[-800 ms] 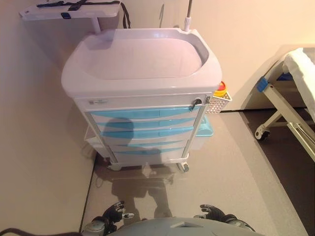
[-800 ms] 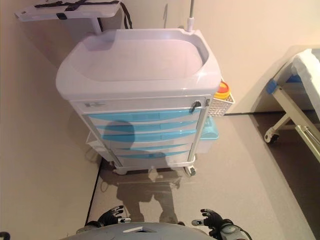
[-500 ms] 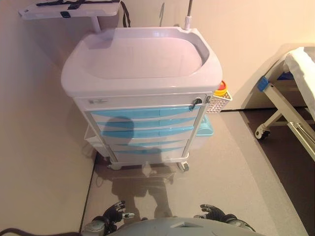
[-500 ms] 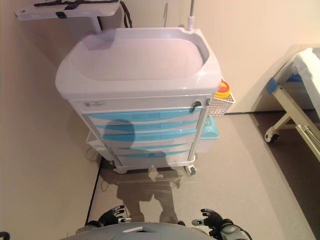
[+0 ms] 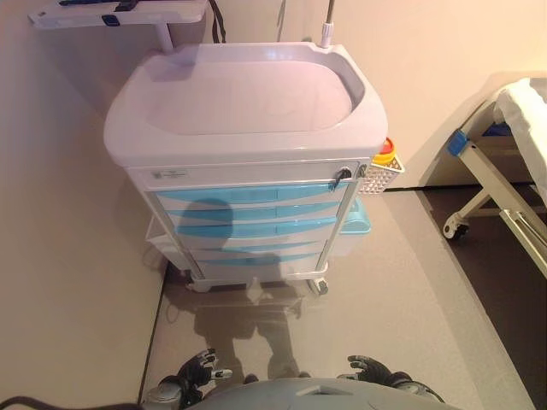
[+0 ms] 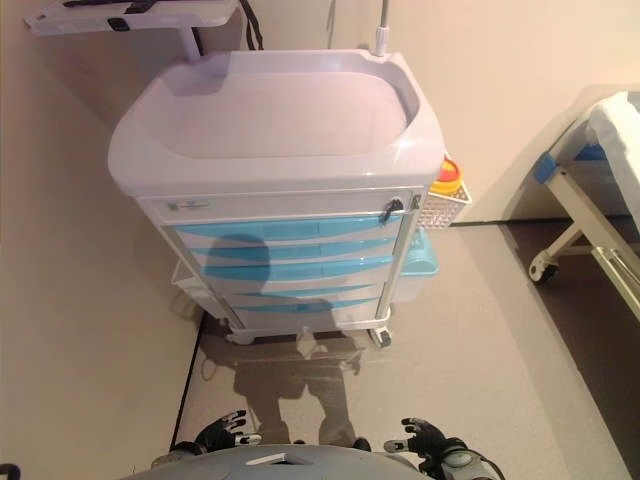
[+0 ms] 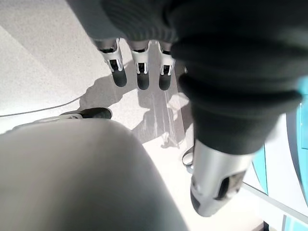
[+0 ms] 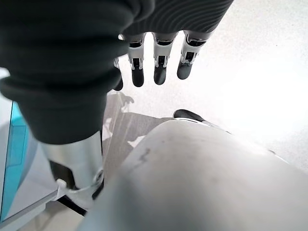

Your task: Open the drawer and pick up the medicine

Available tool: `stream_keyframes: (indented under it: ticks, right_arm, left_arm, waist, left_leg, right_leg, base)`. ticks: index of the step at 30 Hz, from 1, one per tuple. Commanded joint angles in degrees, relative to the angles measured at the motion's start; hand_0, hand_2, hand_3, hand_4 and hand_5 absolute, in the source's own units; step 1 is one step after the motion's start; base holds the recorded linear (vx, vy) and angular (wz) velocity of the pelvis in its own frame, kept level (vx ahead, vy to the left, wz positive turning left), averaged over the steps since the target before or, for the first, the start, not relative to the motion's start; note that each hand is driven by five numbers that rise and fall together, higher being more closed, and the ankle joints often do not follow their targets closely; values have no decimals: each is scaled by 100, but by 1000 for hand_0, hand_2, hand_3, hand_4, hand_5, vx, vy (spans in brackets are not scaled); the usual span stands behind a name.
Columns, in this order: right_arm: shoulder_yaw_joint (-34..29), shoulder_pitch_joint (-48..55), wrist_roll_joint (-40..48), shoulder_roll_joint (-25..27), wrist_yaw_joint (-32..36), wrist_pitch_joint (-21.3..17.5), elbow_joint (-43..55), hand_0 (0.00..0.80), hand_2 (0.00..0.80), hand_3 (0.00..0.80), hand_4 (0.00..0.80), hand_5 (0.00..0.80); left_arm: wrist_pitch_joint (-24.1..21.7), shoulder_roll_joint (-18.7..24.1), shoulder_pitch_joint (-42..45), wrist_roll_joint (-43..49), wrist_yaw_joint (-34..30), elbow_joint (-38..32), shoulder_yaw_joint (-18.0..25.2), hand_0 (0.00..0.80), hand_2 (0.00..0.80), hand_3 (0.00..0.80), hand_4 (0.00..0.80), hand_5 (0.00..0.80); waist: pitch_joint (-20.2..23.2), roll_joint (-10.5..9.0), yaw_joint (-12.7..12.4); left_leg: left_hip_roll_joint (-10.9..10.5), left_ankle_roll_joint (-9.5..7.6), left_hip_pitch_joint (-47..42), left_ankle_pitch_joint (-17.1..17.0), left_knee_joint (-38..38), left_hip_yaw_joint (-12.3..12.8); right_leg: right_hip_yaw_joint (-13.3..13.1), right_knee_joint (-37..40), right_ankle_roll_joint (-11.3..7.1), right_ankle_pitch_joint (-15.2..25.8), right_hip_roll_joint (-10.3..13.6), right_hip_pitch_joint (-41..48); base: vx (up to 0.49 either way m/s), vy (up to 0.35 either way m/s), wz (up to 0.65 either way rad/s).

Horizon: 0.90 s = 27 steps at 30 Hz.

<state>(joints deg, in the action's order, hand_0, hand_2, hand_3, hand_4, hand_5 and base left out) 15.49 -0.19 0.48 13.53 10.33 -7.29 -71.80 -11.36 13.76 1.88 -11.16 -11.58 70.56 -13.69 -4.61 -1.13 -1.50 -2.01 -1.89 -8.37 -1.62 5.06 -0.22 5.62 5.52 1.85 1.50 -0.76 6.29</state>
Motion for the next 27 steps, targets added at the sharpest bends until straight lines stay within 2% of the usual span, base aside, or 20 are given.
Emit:
stream_keyframes:
  ticks: [1, 6, 10, 15, 22, 27]
  right_arm:
    - [167, -152, -149, -105, 17, -110, -120, 0, 0, 0, 0, 0]
    - [283, -252, -87, -39, -84, -143, -76, 0, 0, 0, 0, 0]
    - [437, -541, 43, 71, -209, -195, 70, 0, 0, 0, 0, 0]
    - [524, -838, 145, 131, -330, -246, 132, 0, 0, 0, 0, 0]
    - [674, -1175, 267, 228, -510, -216, 257, 0, 0, 0, 0, 0]
    - [822, -1457, 386, 233, -541, -218, 377, 0, 0, 0, 0, 0]
  left_arm:
    - [-156, -201, -322, 79, 19, 317, 70, 0, 0, 0, 0, 0]
    - [-280, -200, -450, -38, 26, 210, -125, 0, 0, 0, 0, 0]
    - [-374, -167, -795, -325, 164, 70, -345, 0, 0, 0, 0, 0]
    - [-488, -141, -1085, -470, 293, -40, -425, 0, 0, 0, 0, 0]
    - [-537, -47, -1417, -668, 410, -168, -433, 0, 0, 0, 0, 0]
    - [-661, 82, -1758, -710, 619, -356, -499, 0, 0, 0, 0, 0]
  waist:
    - [-17, -85, -69]
    - [-245, -59, -63]
    - [-728, -33, -22]
    - [-1200, 1, -6]
    - [-1685, -44, 27]
    - [-1907, -118, 11]
  left_leg:
    - [-219, -34, 200, 276, -181, 109]
    - [-240, -78, 495, 301, -407, 76]
    - [-272, -128, 1052, 274, -749, 57]
    - [-278, -150, 1533, 227, -1070, 98]
    - [-324, -217, 2640, 326, -2117, 208]
    - [-259, -260, 3238, 297, -2350, 295]
  right_leg:
    - [203, -289, -393, -82, 158, 16]
    - [156, -520, -355, -123, 173, -294]
    - [87, -862, -301, -99, 182, -885]
    - [55, -1232, -276, -82, 217, -1398]
    - [-47, -2231, -191, -200, 276, -2501]
    - [-103, -2561, -172, -155, 179, -3168]
  base:
    - [0, 0, 0]
    - [-9, 1, 0]
    - [-176, -4, 0]
    - [-141, 1, -2]
    - [-105, 29, -9]
    - [-109, 22, 0]
